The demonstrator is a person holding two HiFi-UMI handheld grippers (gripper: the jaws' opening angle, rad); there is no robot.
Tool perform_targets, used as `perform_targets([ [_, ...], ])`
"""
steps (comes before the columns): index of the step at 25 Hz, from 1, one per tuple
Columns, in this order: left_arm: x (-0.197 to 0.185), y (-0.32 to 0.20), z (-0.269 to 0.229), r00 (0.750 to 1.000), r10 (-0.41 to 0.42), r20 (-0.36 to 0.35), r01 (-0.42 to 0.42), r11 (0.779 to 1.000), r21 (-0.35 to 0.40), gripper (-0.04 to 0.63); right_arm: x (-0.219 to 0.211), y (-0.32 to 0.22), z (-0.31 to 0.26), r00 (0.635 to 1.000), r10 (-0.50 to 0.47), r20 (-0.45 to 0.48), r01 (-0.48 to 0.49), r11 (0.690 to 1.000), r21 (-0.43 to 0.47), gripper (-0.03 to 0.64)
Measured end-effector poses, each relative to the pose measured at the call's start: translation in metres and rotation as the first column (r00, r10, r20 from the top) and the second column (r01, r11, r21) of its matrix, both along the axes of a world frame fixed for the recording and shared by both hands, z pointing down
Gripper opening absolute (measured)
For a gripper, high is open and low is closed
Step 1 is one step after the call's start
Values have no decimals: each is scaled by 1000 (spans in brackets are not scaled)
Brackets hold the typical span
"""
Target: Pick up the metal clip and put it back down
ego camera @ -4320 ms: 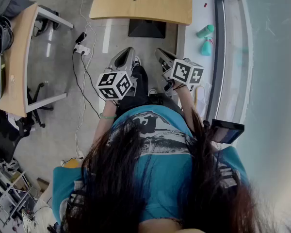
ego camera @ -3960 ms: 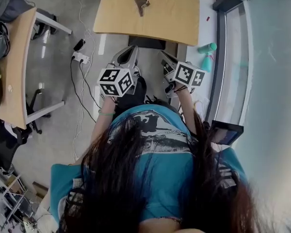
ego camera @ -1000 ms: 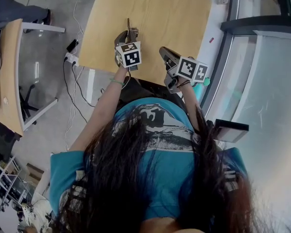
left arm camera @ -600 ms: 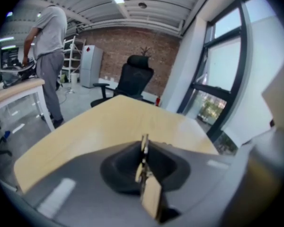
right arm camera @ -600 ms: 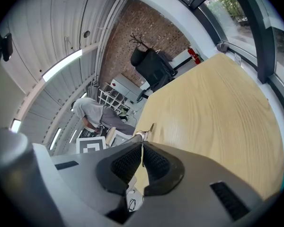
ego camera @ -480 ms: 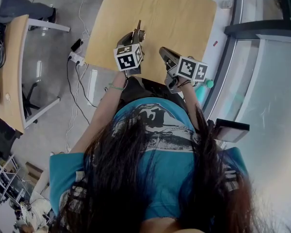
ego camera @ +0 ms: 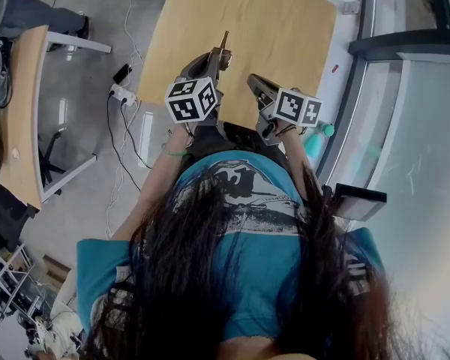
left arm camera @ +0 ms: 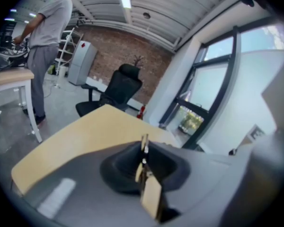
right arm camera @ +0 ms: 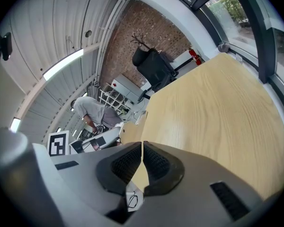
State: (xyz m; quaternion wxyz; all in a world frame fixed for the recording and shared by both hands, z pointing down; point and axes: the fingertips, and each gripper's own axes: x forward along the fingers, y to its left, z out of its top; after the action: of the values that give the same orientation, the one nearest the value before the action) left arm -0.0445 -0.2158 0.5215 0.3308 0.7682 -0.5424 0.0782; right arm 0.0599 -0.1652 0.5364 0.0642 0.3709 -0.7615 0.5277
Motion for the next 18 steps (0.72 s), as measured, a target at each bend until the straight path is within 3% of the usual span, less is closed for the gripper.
perform_targets([
  [6, -7, 8, -23, 1000, 14, -29, -13, 1000, 27, 26, -8, 0, -4, 1000, 4, 6, -4, 1000, 10, 21],
  [18, -12, 14, -23, 999, 19, -33, -18, 1000, 23, 26, -16, 3, -6, 1000, 2, 9, -2, 1000, 14, 21],
])
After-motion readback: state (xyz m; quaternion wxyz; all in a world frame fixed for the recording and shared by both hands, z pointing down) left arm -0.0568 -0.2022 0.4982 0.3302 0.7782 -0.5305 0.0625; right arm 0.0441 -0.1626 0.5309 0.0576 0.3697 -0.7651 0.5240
